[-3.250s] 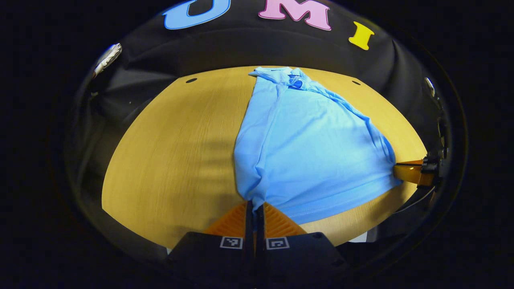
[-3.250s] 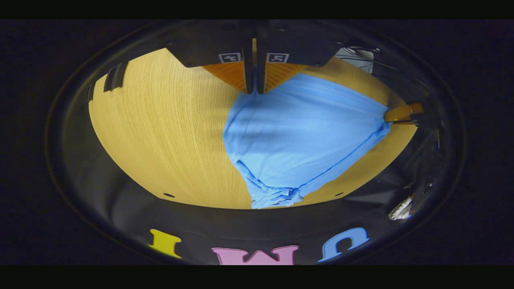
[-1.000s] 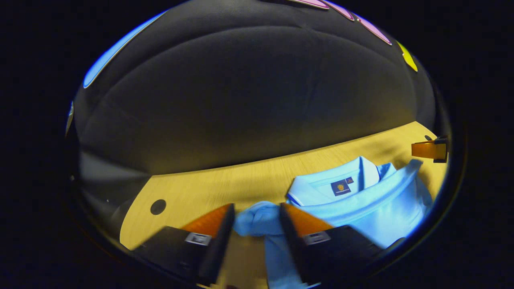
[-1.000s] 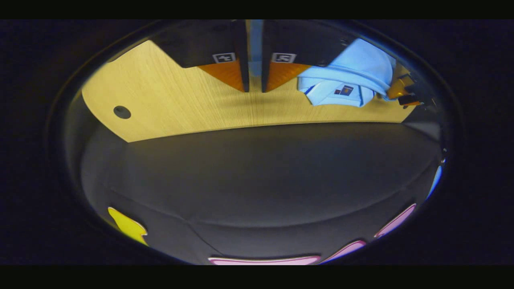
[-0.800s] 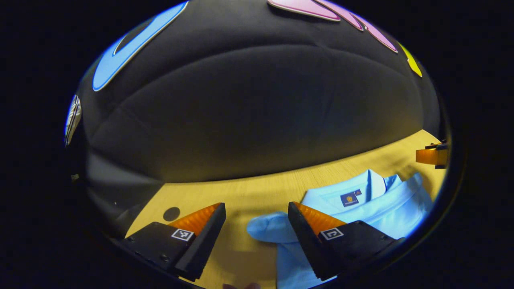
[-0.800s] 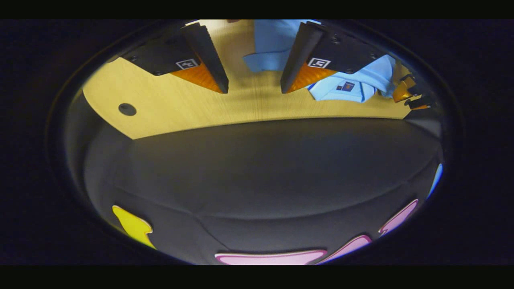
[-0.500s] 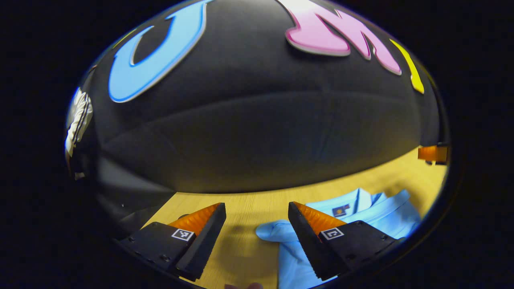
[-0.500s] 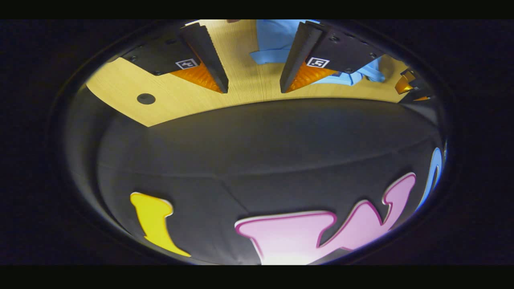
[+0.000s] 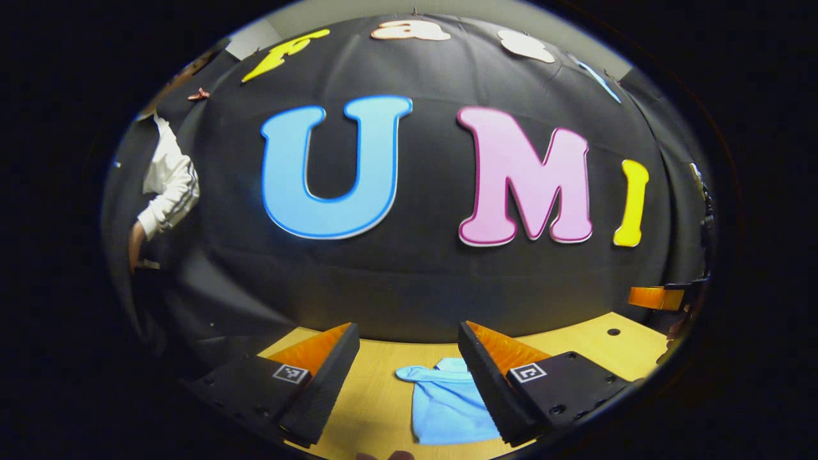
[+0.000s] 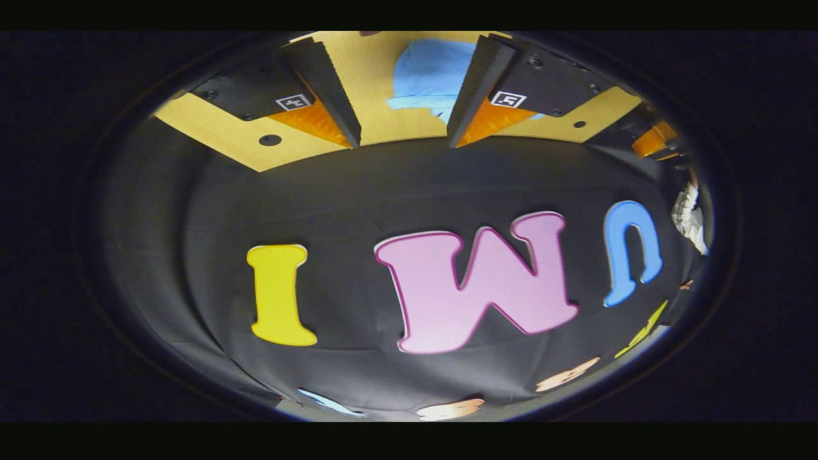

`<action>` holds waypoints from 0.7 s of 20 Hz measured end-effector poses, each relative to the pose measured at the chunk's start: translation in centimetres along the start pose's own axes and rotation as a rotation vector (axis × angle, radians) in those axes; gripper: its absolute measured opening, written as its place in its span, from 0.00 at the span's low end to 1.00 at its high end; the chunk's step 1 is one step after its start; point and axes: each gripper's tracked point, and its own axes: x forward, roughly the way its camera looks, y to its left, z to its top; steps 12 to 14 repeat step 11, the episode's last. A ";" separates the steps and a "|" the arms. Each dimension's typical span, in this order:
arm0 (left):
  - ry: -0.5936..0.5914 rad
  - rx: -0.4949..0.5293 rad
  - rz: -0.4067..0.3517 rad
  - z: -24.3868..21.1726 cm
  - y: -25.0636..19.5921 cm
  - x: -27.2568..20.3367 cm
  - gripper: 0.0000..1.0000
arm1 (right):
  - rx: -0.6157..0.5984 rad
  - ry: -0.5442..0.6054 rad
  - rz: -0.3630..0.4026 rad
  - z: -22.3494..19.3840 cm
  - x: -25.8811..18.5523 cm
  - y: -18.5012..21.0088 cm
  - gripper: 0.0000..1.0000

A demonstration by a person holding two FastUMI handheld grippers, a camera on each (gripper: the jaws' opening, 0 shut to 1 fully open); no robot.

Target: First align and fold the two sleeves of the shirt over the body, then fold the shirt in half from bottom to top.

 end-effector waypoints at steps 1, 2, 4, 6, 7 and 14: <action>-0.003 -0.006 -0.003 1.3 0.0 -2.9 0.98 | 0.005 -0.007 0.028 1.3 -2.6 0.9 0.85; -0.007 -0.002 -0.013 2.5 -0.2 -5.7 0.98 | 0.000 -0.016 0.043 2.1 -5.2 1.7 0.86; -0.032 0.010 -0.018 5.5 0.1 -11.7 0.98 | 0.006 -0.030 0.078 3.5 -11.0 3.3 0.85; -0.065 -0.002 -0.014 7.1 0.4 -17.4 0.98 | -0.016 -0.083 0.108 5.3 -16.3 4.9 0.85; -0.084 -0.021 -0.022 7.9 0.4 -19.3 0.98 | -0.056 -0.122 0.122 6.1 -18.5 5.5 0.85; -0.134 -0.025 -0.019 9.0 0.3 -23.2 0.99 | -0.162 -0.109 0.245 4.6 -22.5 9.1 0.87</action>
